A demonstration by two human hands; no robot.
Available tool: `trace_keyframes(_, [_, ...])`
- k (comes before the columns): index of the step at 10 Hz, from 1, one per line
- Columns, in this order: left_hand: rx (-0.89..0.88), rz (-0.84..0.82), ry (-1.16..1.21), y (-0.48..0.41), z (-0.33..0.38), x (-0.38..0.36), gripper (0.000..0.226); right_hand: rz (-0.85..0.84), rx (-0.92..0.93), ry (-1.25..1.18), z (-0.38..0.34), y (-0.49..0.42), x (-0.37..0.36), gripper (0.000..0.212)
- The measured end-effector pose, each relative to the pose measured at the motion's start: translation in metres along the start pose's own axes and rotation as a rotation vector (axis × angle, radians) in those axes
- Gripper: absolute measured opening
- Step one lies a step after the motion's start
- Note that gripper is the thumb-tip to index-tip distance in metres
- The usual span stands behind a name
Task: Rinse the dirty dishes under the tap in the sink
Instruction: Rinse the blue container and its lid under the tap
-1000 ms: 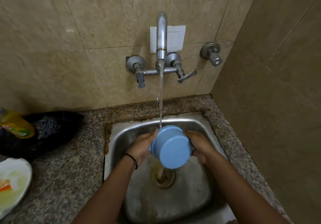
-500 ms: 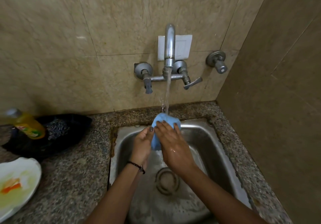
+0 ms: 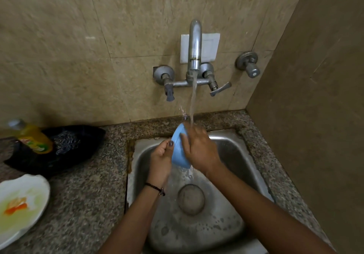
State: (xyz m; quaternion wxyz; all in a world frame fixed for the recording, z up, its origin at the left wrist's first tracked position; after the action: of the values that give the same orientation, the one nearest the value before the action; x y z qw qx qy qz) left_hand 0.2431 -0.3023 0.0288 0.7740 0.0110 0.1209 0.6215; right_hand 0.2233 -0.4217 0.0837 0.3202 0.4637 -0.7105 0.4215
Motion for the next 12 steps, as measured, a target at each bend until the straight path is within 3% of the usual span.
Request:
trace_keyframes(2, [-0.06, -0.092, -0.059, 0.01, 0.003, -0.005, 0.02, -0.629, -0.771, -0.62, 0.053, -0.009, -0.028, 0.041])
trace_keyframes(3, [-0.048, -0.186, -0.064, 0.013, 0.002, -0.007, 0.021, -0.704, -0.902, -0.832, 0.059, 0.003, -0.031, 0.041])
trace_keyframes(4, [0.138, -0.212, 0.016, 0.009, -0.001, -0.017, 0.032, -0.548, -0.839, -0.808, 0.056, -0.008, -0.028, 0.036])
trace_keyframes(5, [0.403, -0.232, 0.116, -0.001, -0.008, -0.028, 0.053, -0.459, -0.449, -0.457, 0.026, -0.013, -0.021, 0.036])
trace_keyframes(6, [0.444, -0.182, 0.223, -0.014, -0.008, -0.027, 0.056, -0.211, -0.077, -0.181, -0.001, 0.004, -0.009, 0.03])
trace_keyframes(7, [0.515, -0.175, 0.324, -0.018, -0.008, -0.037, 0.063, -0.04, 0.205, -0.005, -0.01, 0.028, -0.011, 0.046])
trace_keyframes(8, [0.524, -0.142, 0.356, -0.018, -0.011, -0.041, 0.061, -0.004, 0.321, 0.134, -0.005, 0.038, -0.016, 0.056])
trace_keyframes(10, [0.34, -0.194, 0.168, -0.008, -0.007, -0.048, 0.046, -0.008, 0.131, 0.145, 0.005, -0.003, 0.002, 0.05])
trace_keyframes(11, [0.299, -0.164, 0.129, -0.005, -0.008, -0.048, 0.046, -0.055, 0.1, 0.144, 0.006, -0.017, 0.001, 0.035])
trace_keyframes(12, [0.278, -0.098, 0.157, -0.011, -0.009, -0.04, 0.043, 0.077, 0.269, 0.169, -0.004, 0.018, -0.006, 0.043])
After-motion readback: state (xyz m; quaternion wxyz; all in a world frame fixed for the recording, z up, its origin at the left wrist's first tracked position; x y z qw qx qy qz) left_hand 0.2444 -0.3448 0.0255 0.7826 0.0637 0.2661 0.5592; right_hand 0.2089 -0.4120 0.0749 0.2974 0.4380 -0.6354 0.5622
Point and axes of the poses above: each hand's wrist, its own y-axis away from the middle knuckle, its own x-axis out of the back of the hand, z = x × y, the point moved 8 cm from there along -y, towards the middle knuckle, and after that the axes turned 2 degrees about y, right-handed, at the moved point
